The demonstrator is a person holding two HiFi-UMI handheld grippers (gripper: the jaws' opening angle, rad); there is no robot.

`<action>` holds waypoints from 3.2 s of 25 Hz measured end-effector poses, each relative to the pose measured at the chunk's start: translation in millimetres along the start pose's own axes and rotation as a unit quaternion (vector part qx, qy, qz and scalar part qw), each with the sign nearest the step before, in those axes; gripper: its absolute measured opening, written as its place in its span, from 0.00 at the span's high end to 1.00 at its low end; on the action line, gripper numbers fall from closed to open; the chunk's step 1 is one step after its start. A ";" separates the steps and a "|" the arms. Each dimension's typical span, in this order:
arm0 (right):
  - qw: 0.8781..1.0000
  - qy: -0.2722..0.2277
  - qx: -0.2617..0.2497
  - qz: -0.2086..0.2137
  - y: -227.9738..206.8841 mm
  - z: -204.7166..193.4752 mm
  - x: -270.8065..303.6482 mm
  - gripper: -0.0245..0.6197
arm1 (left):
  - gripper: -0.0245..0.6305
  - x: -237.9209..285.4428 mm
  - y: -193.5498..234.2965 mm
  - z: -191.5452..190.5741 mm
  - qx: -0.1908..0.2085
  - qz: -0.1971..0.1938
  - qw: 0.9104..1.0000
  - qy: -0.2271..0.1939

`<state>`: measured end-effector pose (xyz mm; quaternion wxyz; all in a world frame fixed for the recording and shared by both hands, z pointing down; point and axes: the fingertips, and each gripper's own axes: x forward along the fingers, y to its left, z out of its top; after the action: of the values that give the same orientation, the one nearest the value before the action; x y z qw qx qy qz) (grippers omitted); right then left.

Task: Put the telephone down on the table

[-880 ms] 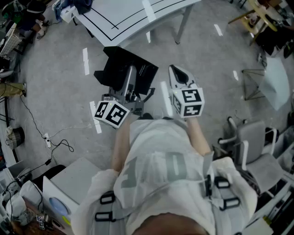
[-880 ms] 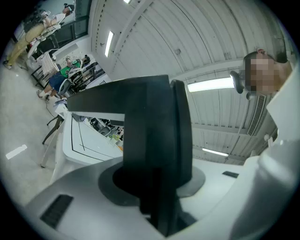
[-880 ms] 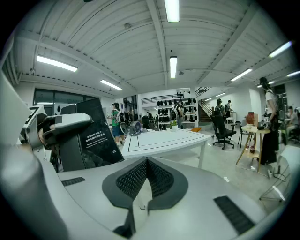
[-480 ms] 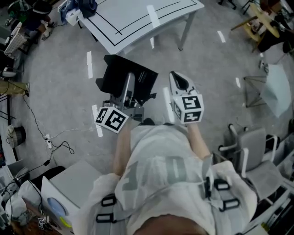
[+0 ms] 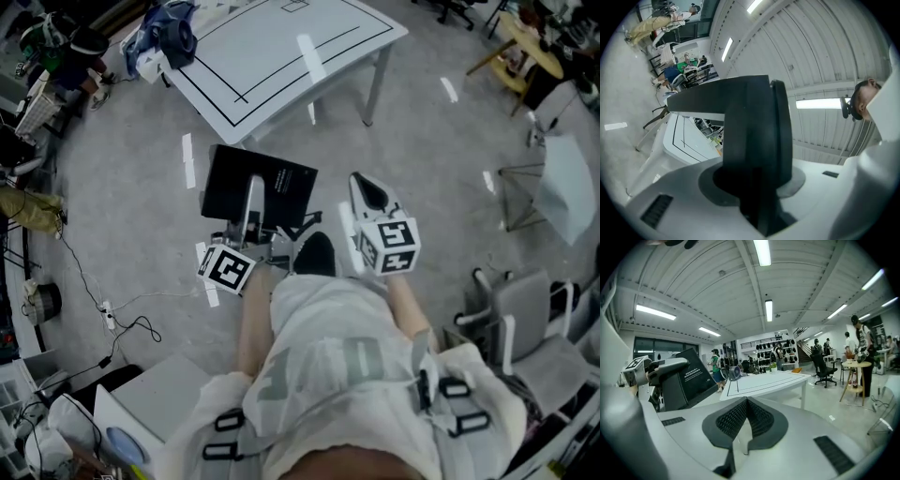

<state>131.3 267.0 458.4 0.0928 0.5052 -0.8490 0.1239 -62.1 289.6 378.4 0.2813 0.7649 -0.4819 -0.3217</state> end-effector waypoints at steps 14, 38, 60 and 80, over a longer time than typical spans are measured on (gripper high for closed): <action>0.999 -0.011 -0.020 0.027 -13.2 27.8 58.8 0.95 | 0.73 63.3 25.9 27.2 -0.019 -0.029 0.999 -0.022; 0.999 -0.030 -0.034 0.024 -80.4 185.8 369.0 0.95 | 0.73 341.9 165.1 152.3 -0.046 -0.062 0.997 -0.006; 0.998 -0.002 -0.016 0.057 -105.1 190.2 454.9 0.95 | 0.73 426.1 219.0 150.3 -0.004 -0.018 1.000 0.016; 0.998 0.042 0.008 0.041 -118.6 157.9 455.6 0.95 | 0.73 459.1 300.6 89.8 0.105 0.041 0.984 0.138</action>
<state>15.4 -215.7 450.7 0.1194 0.4649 -0.8634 0.1556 -147.1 -256.2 442.5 0.2756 0.8070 -0.5006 -0.1490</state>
